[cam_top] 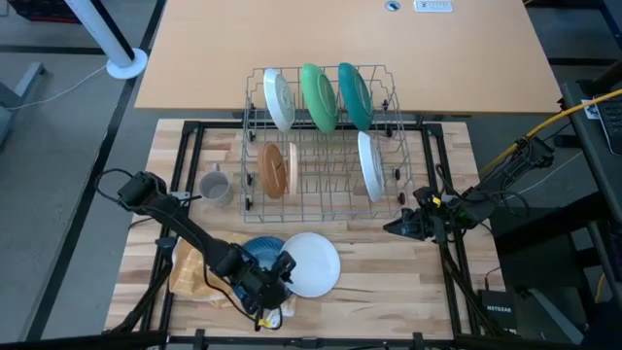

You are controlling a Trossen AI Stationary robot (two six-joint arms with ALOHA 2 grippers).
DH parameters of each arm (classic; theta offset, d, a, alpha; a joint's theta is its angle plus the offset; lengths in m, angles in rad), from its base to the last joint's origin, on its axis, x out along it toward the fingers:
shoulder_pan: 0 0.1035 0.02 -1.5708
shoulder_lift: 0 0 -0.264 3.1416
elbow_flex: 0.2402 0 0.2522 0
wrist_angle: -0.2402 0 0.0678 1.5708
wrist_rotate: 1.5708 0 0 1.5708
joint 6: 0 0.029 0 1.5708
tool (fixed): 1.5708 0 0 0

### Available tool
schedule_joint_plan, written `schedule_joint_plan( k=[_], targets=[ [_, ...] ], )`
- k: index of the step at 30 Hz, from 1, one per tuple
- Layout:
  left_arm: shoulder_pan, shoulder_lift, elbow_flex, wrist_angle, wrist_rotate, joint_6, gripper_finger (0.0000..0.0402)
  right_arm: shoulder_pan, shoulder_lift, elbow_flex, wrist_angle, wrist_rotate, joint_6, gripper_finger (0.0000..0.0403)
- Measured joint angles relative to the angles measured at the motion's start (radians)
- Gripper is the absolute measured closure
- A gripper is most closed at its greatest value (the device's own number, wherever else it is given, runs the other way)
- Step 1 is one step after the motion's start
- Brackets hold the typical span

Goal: Sort dishes
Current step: Put the white plate in the dish rack

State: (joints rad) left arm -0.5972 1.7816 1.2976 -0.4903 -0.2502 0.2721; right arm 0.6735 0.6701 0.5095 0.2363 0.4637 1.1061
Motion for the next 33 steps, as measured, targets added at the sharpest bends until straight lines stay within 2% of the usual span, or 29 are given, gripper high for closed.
schedule_joint_plan(
  k=[4,9,13,25,29,33],
  targets=[
    [-0.006,0.052,0.0,-0.008,-0.027,0.045,0.0178,0.0,0.0,0.0,-0.001,0.0,-0.004,0.0256],
    [0.0,0.112,0.0,-0.007,-0.171,0.033,0.0178,0.0,0.0,0.0,-0.002,0.0,-0.004,0.0256],
    [0.012,0.143,0.0,0.0,-0.181,0.009,0.0178,0.0,0.0,0.0,-0.002,0.0,-0.004,0.0256],
    [0.015,0.202,0.0,0.015,-0.201,0.08,0.018,0.0,0.0,0.0,-0.004,0.0,-0.004,0.0256],
    [0.017,0.206,0.0,0.017,-0.218,0.078,0.02,0.0,0.0,0.0,-0.004,0.0,-0.004,0.0256],
    [0.017,0.207,0.0,0.016,-0.22,0.077,0.0239,0.0,0.0,0.0,-0.007,0.0,-0.005,0.0256]
  ],
)
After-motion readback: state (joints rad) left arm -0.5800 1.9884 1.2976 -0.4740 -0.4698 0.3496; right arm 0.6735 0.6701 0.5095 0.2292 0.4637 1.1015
